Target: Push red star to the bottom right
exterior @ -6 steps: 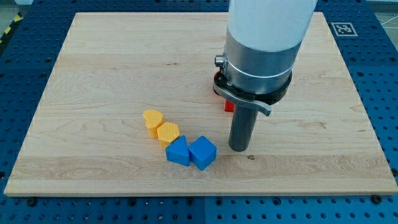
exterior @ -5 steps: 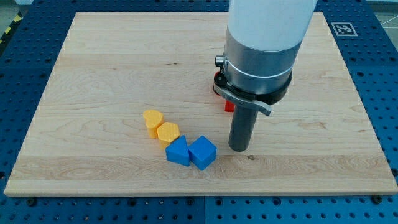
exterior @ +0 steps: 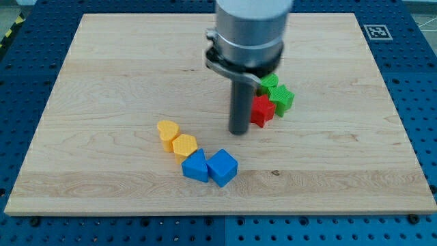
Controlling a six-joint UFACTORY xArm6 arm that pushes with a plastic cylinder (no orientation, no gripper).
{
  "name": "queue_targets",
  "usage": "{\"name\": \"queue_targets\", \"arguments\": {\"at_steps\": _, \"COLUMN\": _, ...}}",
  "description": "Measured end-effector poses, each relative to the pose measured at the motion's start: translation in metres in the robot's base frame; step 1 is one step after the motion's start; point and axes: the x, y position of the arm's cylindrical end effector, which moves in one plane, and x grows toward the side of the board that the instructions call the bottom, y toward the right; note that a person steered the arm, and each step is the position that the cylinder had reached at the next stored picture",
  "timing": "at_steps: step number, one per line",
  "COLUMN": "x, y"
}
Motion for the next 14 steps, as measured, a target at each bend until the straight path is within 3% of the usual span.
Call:
{"name": "queue_targets", "arguments": {"at_steps": 1, "x": -0.026, "y": -0.026}}
{"name": "queue_targets", "arguments": {"at_steps": 3, "x": -0.034, "y": -0.035}}
{"name": "queue_targets", "arguments": {"at_steps": 8, "x": -0.039, "y": 0.020}}
{"name": "queue_targets", "arguments": {"at_steps": 12, "x": 0.036, "y": 0.046}}
{"name": "queue_targets", "arguments": {"at_steps": 14, "x": 0.039, "y": 0.050}}
